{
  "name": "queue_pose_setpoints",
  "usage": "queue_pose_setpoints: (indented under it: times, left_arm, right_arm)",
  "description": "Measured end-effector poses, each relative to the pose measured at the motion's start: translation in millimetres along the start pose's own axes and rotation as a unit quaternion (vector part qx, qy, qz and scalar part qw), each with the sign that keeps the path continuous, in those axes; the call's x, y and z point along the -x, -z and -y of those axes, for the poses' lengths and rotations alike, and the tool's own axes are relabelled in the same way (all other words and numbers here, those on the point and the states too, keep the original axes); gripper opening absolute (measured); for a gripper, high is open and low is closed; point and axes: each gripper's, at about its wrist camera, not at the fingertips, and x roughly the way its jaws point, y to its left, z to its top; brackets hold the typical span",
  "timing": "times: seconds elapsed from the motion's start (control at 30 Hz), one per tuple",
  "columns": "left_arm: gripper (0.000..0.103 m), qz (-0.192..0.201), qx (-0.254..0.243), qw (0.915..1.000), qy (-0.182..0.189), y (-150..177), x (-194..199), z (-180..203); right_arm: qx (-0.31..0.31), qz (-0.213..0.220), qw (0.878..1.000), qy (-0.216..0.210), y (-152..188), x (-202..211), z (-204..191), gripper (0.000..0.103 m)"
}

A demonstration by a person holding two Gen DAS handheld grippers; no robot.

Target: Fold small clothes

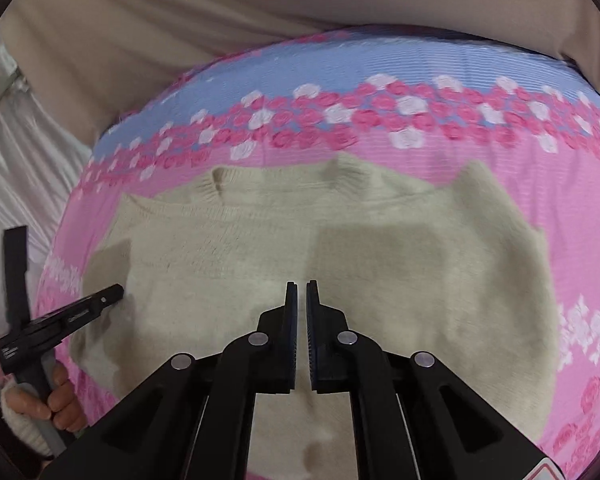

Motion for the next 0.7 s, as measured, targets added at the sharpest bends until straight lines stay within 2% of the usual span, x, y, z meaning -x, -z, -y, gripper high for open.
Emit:
queue_pose_setpoints:
  times: [0.07, 0.1, 0.13, 0.17, 0.2, 0.23, 0.3, 0.33, 0.37, 0.4, 0.43, 0.47, 0.5, 0.53, 0.6, 0.63, 0.7]
  left_arm:
    - [0.014, 0.000, -0.004, 1.0000, -0.001, -1.0, 2.9, 1.1]
    - [0.017, 0.006, -0.005, 1.0000, -0.001, -2.2, 7.0, 1.0]
    - [0.028, 0.012, 0.002, 0.9999, 0.005, -4.5, 11.9, 0.0]
    - [0.035, 0.023, 0.007, 0.9997, 0.010, -8.7, 17.7, -2.8]
    - [0.048, 0.037, 0.018, 0.9990, 0.016, -15.4, 24.6, -7.7]
    - [0.059, 0.051, 0.026, 0.9982, 0.018, -22.3, 29.5, -11.9]
    - [0.070, 0.074, 0.040, 0.9965, 0.007, -37.7, 33.9, -19.4]
    - [0.074, 0.077, 0.043, 0.9961, 0.005, -47.7, 30.6, -22.1]
    - [0.075, 0.072, 0.042, 0.9965, 0.009, -56.0, 23.8, -22.7]
    - [0.075, 0.059, 0.039, 0.9974, 0.013, -64.9, 11.7, -22.5]
    - [0.066, 0.040, 0.035, 0.9986, 0.007, -72.5, -4.3, -21.5]
    - [0.051, 0.025, 0.028, 0.9993, 0.004, -77.1, -17.4, -19.4]
    - [0.014, 0.013, 0.019, 0.9997, 0.006, -79.5, -24.4, -17.3]
    - [0.007, 0.001, 0.011, 0.9999, 0.007, -82.5, -28.8, -15.0]
    - [0.007, 0.028, 0.021, 0.9989, 0.031, -84.8, -12.1, -18.0]
    - [0.007, 0.047, 0.023, 0.9979, 0.038, -88.5, 1.1, -20.0]
    - [0.005, 0.059, 0.035, 0.9969, 0.039, -96.9, 10.3, -23.8]
  right_arm:
    - [0.012, 0.006, 1.000, 0.012, -6.3, -3.1, -10.9, 0.006]
    - [0.015, 0.015, 1.000, 0.017, -9.0, -0.6, -13.0, 0.012]
    - [0.018, 0.025, 0.999, 0.023, -12.3, 4.1, -11.5, 0.018]
    - [0.020, 0.040, 0.998, 0.040, -16.7, 8.4, -5.0, 0.035]
    - [0.019, 0.052, 0.997, 0.060, -21.0, 10.7, 3.6, 0.046]
    - [0.013, 0.062, 0.995, 0.078, -23.5, 15.9, 16.1, 0.047]
    - [-0.017, 0.066, 0.991, 0.114, -29.8, 21.9, 52.2, 0.053]
    - [-0.036, 0.062, 0.988, 0.134, -31.8, 21.4, 72.7, 0.056]
    - [-0.048, 0.056, 0.987, 0.145, -33.1, 18.2, 86.2, 0.064]
    - [-0.061, 0.045, 0.984, 0.158, -33.8, 10.6, 104.0, 0.065]
    - [-0.073, 0.034, 0.984, 0.157, -33.4, 3.1, 116.0, 0.065]
    - [-0.084, 0.018, 0.988, 0.131, -32.4, -4.7, 125.5, 0.050]
    - [-0.093, 0.002, 0.991, 0.093, -29.4, -9.6, 131.3, 0.006]
    - [-0.096, 0.004, 0.992, 0.077, -29.1, -8.0, 130.4, 0.008]
    - [-0.081, 0.052, 0.994, 0.059, -30.5, 17.2, 119.0, 0.007]
    - [-0.081, 0.073, 0.993, 0.054, -33.2, 30.3, 116.4, 0.007]
    - [-0.089, 0.105, 0.989, 0.051, -41.5, 45.8, 117.2, 0.007]
